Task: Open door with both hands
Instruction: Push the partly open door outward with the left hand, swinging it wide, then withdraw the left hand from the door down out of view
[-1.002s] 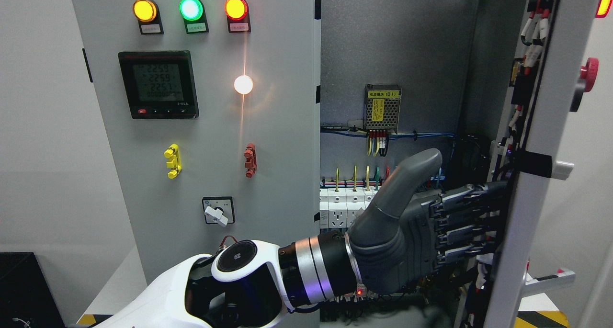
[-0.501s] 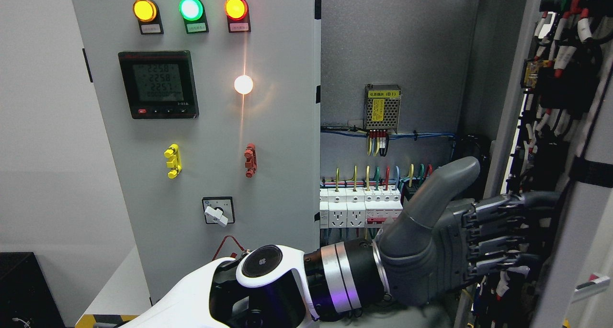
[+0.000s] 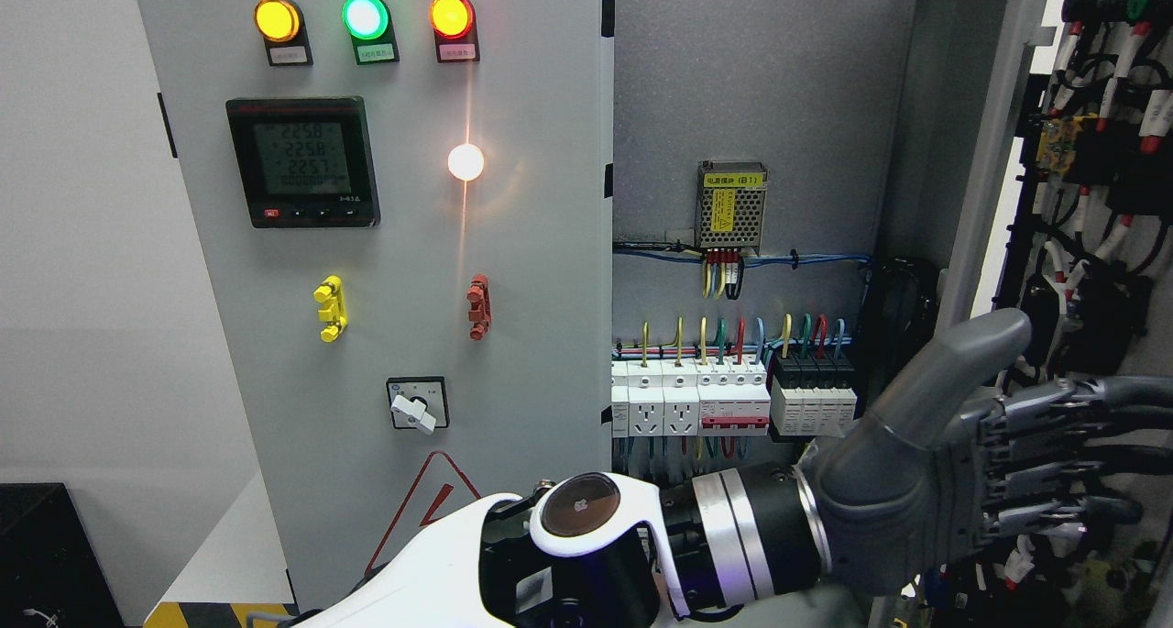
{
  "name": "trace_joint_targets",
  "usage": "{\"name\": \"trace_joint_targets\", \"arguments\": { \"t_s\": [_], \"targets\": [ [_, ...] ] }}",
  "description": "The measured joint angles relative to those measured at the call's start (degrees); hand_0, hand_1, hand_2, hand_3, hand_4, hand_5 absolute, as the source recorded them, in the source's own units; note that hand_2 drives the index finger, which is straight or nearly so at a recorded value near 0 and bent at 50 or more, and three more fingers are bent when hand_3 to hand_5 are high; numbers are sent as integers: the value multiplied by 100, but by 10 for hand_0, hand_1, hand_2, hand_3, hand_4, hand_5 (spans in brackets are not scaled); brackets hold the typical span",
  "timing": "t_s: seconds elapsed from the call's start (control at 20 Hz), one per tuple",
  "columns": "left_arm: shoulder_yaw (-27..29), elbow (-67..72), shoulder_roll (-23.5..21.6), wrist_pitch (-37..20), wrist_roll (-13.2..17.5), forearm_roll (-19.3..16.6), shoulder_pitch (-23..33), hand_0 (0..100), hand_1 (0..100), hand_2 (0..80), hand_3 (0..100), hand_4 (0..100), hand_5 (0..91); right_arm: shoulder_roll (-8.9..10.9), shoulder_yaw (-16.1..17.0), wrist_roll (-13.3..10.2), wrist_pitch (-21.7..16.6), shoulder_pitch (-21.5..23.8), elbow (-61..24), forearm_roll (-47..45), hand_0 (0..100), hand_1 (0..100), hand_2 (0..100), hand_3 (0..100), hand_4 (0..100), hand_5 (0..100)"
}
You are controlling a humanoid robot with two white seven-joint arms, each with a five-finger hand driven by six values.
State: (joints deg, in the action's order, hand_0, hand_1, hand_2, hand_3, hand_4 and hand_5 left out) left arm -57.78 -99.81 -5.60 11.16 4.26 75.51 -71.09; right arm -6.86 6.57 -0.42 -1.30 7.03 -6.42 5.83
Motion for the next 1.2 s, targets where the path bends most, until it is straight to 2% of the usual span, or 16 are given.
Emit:
{"name": "trace_joint_targets", "arguments": {
  "t_s": [0.6, 1.2],
  "targets": [
    [-51, 494, 624, 1, -7, -260, -49, 0, 0, 0, 0, 0, 0, 0, 0, 0, 0, 0, 0, -2, 192, 0, 0, 0, 0, 0],
    [-179, 997, 1167, 31, 0, -339, -213, 0, 0, 0, 0, 0, 0, 0, 1, 0, 0, 0, 0, -2, 192, 0, 0, 0, 0, 0]
  ]
}}
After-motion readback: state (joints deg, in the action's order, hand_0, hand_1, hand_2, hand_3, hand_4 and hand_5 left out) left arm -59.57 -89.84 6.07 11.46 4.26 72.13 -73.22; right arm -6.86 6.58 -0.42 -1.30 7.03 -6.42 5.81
